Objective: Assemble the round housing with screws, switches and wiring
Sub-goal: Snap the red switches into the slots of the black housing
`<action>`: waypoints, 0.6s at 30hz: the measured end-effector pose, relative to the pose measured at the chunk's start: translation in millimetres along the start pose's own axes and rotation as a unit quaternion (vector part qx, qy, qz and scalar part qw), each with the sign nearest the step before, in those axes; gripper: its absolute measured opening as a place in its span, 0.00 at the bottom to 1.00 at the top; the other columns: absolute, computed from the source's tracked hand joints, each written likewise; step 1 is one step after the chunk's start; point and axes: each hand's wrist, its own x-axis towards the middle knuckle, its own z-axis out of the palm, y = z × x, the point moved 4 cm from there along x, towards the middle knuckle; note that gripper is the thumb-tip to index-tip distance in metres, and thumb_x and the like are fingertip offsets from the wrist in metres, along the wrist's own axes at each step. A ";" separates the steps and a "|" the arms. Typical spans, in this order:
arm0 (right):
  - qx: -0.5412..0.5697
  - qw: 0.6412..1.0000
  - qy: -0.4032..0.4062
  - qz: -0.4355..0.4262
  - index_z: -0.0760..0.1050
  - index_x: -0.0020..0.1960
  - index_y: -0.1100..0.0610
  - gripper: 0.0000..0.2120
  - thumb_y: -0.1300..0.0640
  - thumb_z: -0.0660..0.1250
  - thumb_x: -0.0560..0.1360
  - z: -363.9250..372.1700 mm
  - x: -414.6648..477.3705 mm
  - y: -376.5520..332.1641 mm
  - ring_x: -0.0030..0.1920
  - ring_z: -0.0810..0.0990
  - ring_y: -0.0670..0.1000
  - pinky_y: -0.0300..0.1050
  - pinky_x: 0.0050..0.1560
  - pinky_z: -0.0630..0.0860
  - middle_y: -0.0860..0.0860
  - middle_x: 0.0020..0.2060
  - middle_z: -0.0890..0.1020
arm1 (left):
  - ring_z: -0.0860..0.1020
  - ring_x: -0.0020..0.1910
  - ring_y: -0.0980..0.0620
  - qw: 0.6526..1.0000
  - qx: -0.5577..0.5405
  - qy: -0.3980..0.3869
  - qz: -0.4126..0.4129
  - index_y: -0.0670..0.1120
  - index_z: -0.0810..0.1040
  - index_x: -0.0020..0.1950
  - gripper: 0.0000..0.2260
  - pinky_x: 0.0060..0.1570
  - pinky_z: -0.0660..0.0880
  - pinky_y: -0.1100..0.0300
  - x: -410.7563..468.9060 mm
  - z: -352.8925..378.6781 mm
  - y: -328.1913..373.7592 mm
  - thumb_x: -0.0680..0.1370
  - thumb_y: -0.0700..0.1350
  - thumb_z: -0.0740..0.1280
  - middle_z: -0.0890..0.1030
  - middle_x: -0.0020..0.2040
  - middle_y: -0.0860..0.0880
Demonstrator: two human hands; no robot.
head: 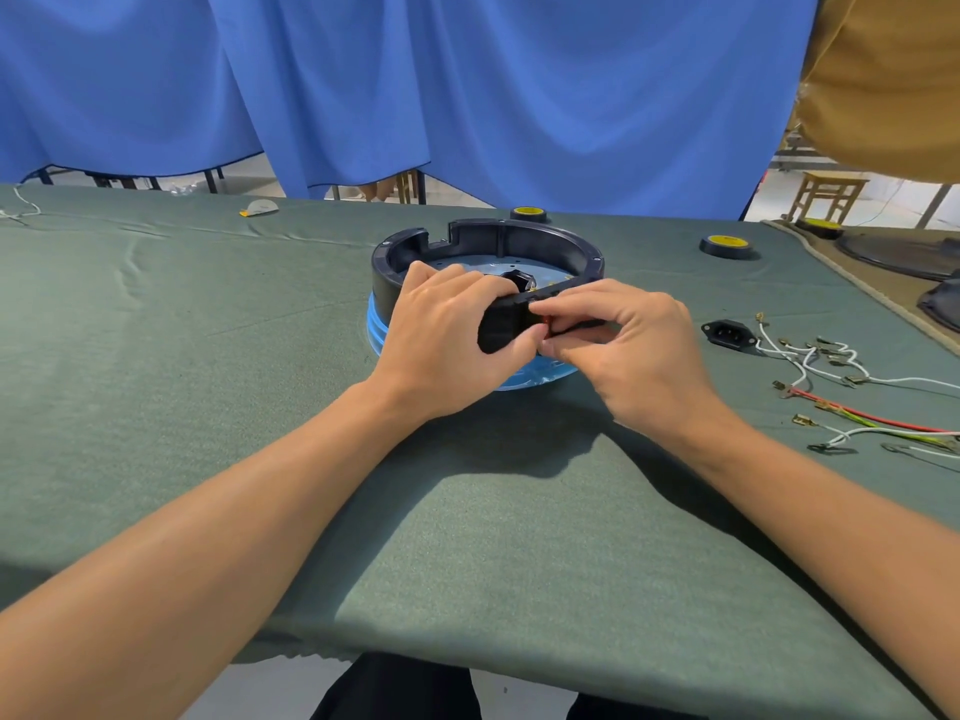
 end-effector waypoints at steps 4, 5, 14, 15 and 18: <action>-0.031 0.999 -0.023 -0.015 0.83 0.55 0.59 0.13 0.69 0.70 0.72 -3.2 0.1 -2.3 0.46 0.83 0.47 0.38 0.51 0.79 0.50 0.48 0.83 | 0.80 0.41 0.46 1.000 0.004 0.005 -0.017 0.42 0.83 0.49 0.17 0.48 0.65 0.55 1.0 1.6 -0.2 0.74 0.55 0.69 0.84 0.41 0.47; -0.043 0.999 -0.014 -0.025 0.83 0.55 0.58 0.13 0.69 0.70 0.73 -4.7 0.1 -3.3 0.46 0.83 0.47 0.40 0.51 0.80 0.50 0.48 0.84 | 0.80 0.41 0.46 1.000 0.004 0.006 -0.020 0.42 0.83 0.49 0.16 0.48 0.65 0.55 1.1 2.0 0.0 0.74 0.55 0.69 0.84 0.41 0.47; -0.120 0.988 0.076 -0.058 0.84 0.51 0.58 0.10 0.67 0.70 0.73 -12.4 -0.4 -3.3 0.41 0.78 0.45 0.31 0.40 0.74 0.50 0.43 0.83 | 0.78 0.39 0.47 0.998 -0.018 0.015 -0.051 0.43 0.82 0.48 0.14 0.48 0.62 0.54 2.4 3.2 2.0 0.76 0.54 0.66 0.83 0.39 0.49; -0.122 0.987 0.085 -0.054 0.84 0.50 0.58 0.09 0.67 0.69 0.73 -13.6 -0.7 -2.8 0.41 0.78 0.46 0.35 0.41 0.75 0.50 0.43 0.83 | 0.78 0.39 0.48 0.998 -0.024 0.016 -0.056 0.44 0.82 0.50 0.14 0.49 0.61 0.54 2.7 2.9 2.1 0.76 0.54 0.66 0.83 0.39 0.49; -0.124 0.985 0.115 -0.037 0.84 0.49 0.57 0.08 0.66 0.68 0.74 -16.7 -1.5 -2.4 0.40 0.77 0.46 0.39 0.42 0.75 0.49 0.42 0.83 | 0.76 0.39 0.50 0.996 -0.035 0.016 -0.079 0.47 0.81 0.52 0.13 0.51 0.59 0.56 4.1 4.1 1.2 0.76 0.54 0.65 0.81 0.38 0.52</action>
